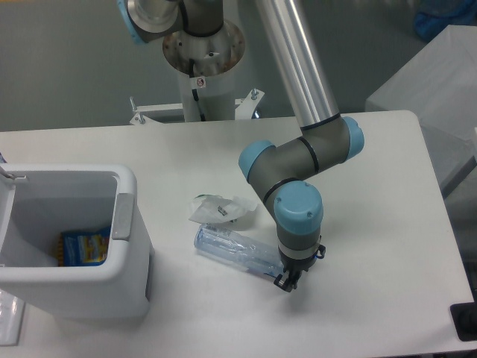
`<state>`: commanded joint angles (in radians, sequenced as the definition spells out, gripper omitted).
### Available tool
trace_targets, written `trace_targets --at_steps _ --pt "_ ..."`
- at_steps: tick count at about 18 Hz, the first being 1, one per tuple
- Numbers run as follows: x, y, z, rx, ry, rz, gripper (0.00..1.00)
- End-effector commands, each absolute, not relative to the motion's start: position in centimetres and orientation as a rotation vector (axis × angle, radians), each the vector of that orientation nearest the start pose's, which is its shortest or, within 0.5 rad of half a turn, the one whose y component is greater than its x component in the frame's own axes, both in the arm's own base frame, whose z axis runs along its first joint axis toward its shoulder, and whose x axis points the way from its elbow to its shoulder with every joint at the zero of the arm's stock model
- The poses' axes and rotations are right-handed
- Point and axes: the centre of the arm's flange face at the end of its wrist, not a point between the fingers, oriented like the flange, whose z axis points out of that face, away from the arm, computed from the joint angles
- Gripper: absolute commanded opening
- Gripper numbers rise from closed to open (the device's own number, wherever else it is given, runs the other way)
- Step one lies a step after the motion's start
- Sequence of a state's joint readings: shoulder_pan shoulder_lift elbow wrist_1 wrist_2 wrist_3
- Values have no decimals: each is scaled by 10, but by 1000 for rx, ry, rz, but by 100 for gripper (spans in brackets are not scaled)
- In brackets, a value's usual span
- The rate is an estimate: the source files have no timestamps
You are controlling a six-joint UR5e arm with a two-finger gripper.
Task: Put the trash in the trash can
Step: 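Lower the gripper onto the bottle's cap end and close on it, then lift the bottle and carry it over the white bin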
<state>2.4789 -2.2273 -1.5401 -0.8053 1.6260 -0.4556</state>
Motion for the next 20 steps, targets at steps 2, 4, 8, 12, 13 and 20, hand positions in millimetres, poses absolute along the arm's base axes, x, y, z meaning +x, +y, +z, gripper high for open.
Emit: trace_targets --at_steps 2,4,8,12,13,20 --pt "-465 525 185 -2339 -1906 128 44" --pt "-464 525 185 -2339 -1906 128 43" --pt "-465 526 187 -2335 -1902 120 33" --pt "-466 526 189 -2330 -1898 120 32" --pt "-466 526 189 -2330 -1898 120 32" --pt "-483 551 316 -2156 -1745 150 32"
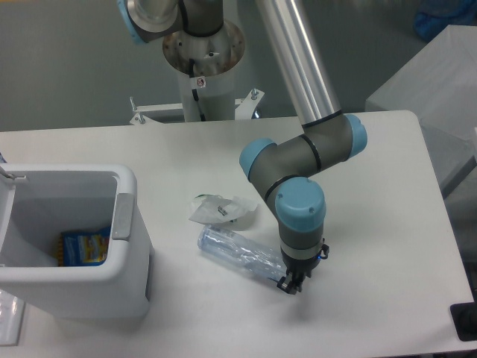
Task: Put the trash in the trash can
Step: 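Lift the bottle and carry it over the white bin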
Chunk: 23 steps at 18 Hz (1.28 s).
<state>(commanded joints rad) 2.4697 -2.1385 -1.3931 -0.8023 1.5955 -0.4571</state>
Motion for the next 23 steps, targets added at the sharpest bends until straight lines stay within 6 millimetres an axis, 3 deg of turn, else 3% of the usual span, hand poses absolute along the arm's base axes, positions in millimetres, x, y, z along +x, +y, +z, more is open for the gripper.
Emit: trace_targets --at_steps 6,11,14,17,19,23 --pt "-470 551 444 -1985 -1551 161 32" --pt "-431 560 547 -1872 -1336 209 32" --pt "-404 573 594 -1838 -1232 215 32" --pt "-363 584 623 -1851 -1094 228 32" --pt "-330 598 627 -1880 -1021 213 32" --pt "-302 600 643 -1882 -953 210 32"
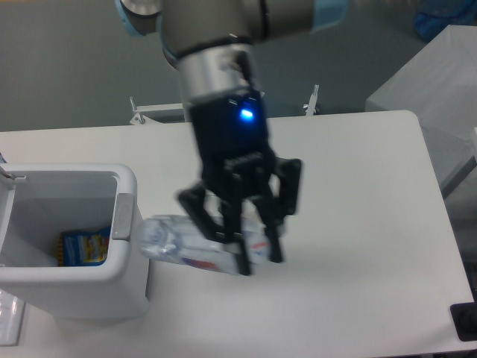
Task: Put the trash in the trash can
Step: 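Lift the bottle and carry it over the white bin, then open the gripper to drop the bottle into the bin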
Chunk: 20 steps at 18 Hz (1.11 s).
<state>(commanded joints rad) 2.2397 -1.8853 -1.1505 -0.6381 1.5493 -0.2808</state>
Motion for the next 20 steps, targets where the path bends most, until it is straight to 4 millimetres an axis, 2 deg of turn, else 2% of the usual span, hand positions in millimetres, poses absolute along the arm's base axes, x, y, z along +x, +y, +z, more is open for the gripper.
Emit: trace_targets --at_steps 2,5,10,13,16,20 --pt "-289 597 654 -1874 -932 207 32" --pt "-255 607 656 -1899 -875 180 34" --pt "-193 635 627 -2033 -689 179 35" --pt "-168 644 600 -2107 -622 171 35" --pt "-164 646 586 -2141 -595 177 38" --pt "-153 651 579 -2162 -570 171 39"
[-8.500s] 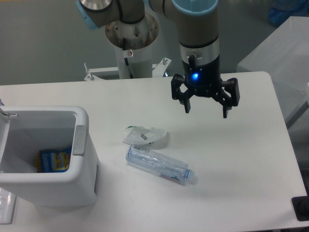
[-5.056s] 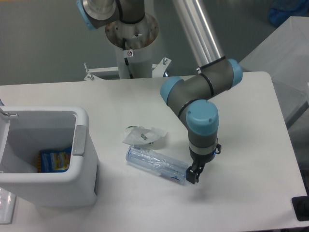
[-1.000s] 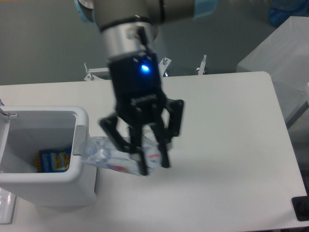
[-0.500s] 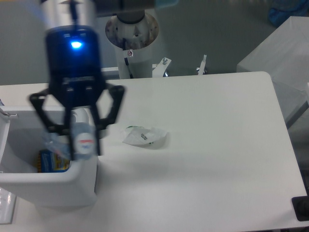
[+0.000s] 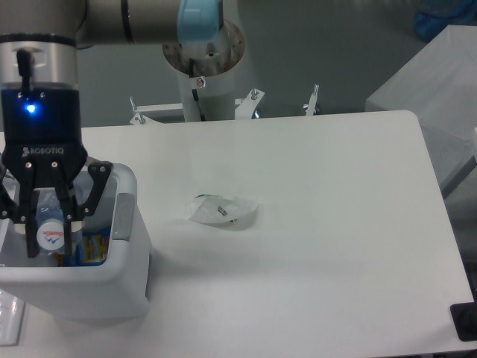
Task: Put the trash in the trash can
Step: 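Open the gripper to drop the bottle into the bin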
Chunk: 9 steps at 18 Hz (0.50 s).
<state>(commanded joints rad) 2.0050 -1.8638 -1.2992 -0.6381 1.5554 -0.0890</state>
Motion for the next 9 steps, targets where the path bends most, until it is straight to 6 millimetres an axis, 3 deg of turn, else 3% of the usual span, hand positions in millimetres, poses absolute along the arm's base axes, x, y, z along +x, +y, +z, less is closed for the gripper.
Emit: trace_targets --at_steps 1,4,7,8,9 --pt "-150 651 574 -2173 -562 168 39" --pt "-145 651 560 -2200 -562 163 55" --pt "-138 643 559 -2209 -565 159 89" --pt "-138 640 560 -2205 -573 154 98" --pt "-135 638 564 -2197 -577 151 99"
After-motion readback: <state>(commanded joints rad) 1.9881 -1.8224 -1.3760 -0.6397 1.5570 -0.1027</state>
